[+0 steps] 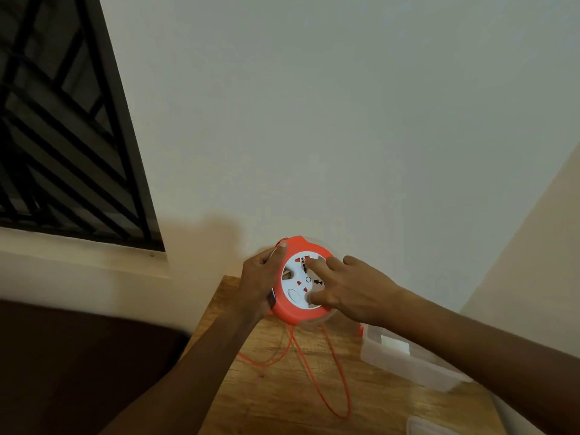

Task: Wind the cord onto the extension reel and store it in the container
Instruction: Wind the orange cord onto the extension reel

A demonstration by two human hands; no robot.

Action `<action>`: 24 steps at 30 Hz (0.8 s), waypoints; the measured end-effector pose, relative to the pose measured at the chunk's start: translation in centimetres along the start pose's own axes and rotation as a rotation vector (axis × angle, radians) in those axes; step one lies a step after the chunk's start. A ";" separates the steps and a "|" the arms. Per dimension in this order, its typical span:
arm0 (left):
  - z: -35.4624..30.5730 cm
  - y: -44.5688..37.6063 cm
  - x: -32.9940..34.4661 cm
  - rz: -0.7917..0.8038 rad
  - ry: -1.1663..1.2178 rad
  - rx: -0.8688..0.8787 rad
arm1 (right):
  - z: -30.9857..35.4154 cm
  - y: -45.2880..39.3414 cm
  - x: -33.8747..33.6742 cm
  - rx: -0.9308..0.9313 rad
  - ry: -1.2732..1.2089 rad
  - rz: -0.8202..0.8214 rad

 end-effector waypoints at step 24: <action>-0.4 -1.4 0.0 0.225 -0.310 -0.078 | 1.1 -0.7 -0.3 -0.127 0.297 -0.015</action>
Point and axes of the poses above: each hand's wrist, its own y-axis away from the middle knuckle, its own x-axis out of the palm, z = x × y, the point moved 1 cm from there along -y, towards the middle knuckle, and after that the axes turned 12 degrees about z, right-handed, at the moved point
